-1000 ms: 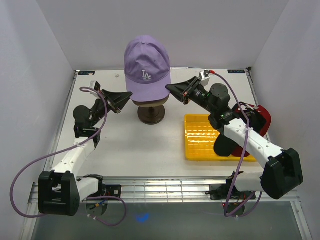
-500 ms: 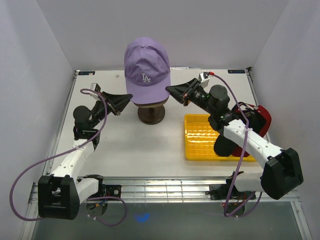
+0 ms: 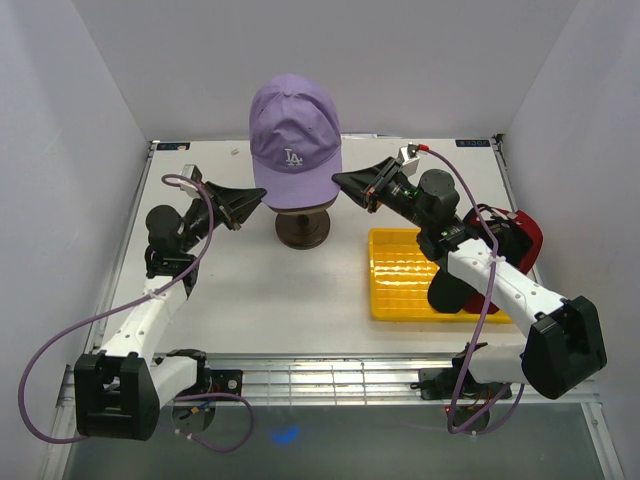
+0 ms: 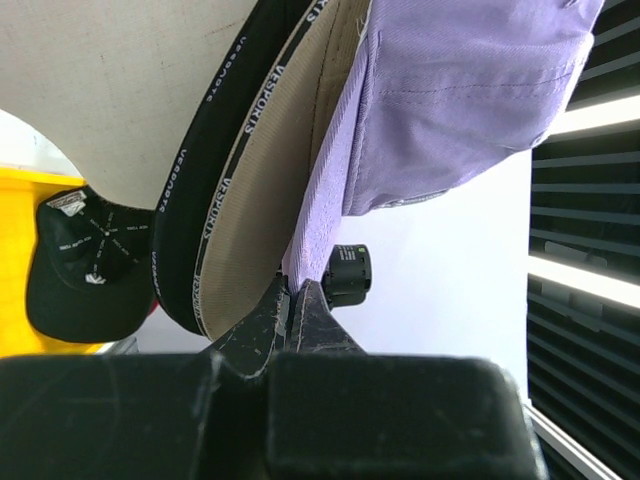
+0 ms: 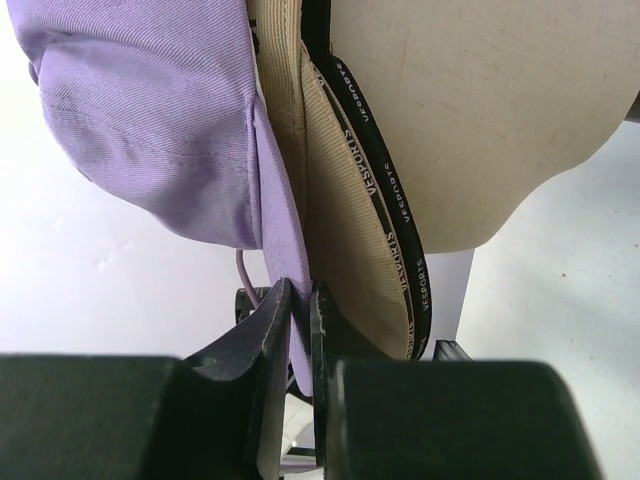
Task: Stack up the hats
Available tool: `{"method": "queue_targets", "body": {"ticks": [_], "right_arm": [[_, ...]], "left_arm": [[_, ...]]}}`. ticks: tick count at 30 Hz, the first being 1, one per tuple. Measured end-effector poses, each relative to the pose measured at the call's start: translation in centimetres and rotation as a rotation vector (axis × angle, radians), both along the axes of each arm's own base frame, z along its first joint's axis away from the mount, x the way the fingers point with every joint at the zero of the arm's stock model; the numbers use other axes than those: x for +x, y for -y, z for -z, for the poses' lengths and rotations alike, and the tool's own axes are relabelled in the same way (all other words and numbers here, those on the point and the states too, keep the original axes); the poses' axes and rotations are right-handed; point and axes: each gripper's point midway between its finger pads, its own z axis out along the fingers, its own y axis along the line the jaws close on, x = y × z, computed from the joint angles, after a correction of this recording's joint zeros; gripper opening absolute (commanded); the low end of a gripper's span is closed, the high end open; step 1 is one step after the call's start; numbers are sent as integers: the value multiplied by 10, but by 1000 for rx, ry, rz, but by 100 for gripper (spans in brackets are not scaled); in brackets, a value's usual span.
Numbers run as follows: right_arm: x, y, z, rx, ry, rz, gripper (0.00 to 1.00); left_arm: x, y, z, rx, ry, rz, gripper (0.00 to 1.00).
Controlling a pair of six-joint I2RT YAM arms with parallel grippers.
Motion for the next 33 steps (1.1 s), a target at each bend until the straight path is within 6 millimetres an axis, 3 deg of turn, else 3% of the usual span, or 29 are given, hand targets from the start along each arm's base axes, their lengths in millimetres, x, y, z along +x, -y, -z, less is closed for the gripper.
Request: {"method": "queue_targets", "body": {"ticks": [11,19,23,33], "right_arm": [[2,1,1,-24,-10,5,8],[2,1,0,-48,-12,6,11],[2,0,0,-59,-15,4,13],[5,3,3,-81,-12,25,18]], "left_arm": [[2,1,3,26,-21,5,0],[3,1,4,42,-34,7,22],[5,2,12,56,-68,7,38],[6,2,17,87,-100,16,43]]}}
